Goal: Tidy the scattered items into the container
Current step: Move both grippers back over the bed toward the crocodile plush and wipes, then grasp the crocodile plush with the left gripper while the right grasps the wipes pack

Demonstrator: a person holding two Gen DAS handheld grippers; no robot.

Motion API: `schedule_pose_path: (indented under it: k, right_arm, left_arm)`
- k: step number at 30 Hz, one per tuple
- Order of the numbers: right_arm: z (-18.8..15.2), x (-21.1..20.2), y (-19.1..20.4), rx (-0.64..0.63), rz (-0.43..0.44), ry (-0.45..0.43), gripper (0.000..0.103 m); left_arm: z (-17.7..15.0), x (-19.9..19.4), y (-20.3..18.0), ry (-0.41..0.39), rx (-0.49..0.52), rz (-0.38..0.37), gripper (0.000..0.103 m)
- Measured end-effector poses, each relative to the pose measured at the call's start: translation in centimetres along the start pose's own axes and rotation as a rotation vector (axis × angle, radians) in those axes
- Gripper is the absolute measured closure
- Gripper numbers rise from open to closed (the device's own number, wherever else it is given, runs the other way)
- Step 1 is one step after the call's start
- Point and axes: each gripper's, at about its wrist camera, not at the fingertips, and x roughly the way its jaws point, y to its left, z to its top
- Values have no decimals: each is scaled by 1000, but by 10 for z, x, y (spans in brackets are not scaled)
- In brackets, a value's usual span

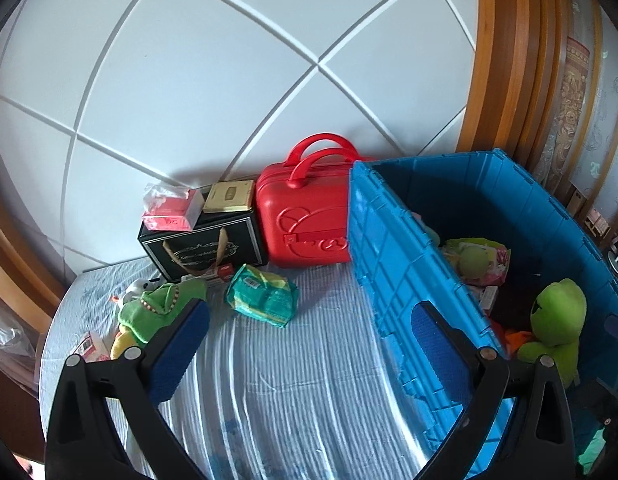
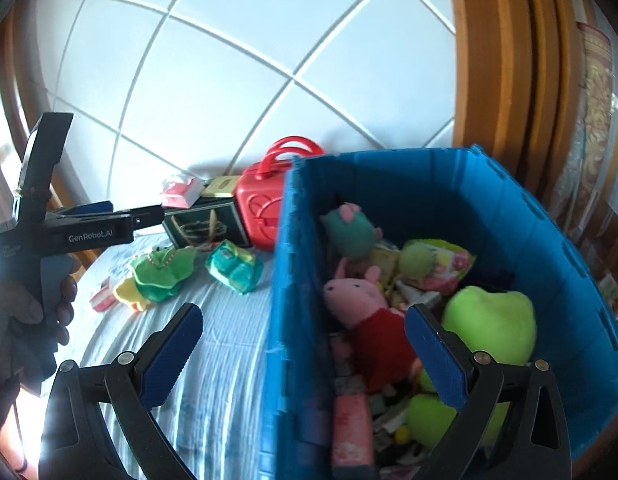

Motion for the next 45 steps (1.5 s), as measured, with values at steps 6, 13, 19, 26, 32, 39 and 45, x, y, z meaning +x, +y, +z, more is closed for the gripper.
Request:
schedule_pose_path:
  k: [6,13,19,26,32,39,45]
  right_arm:
    - [-1,34,63,-33,14,32,1]
    - [-11,102,122,-70,62,78,1]
    - [-29,174,151,-93,79,137,1]
    - [-37,257,175,-153,91,131,1]
    - [-51,340,180,-154,86,177,1]
    - [-63,426,182,-197,42,208,1]
    - [-60,472,191,-290,-12,212,1]
  left_arm:
    - [-27,21,76,51,-32,37,0]
    - [-54,53,145,98,-68,78,0]
    - [-69,89,185,132,-92,98,0]
    - [-80,148,232,149,-109,126,0]
    - [-75,208,269,143,-86,160,0]
    - [-80,285,282,196,7,148,0]
    - [-96,343,273,269,188,204,0]
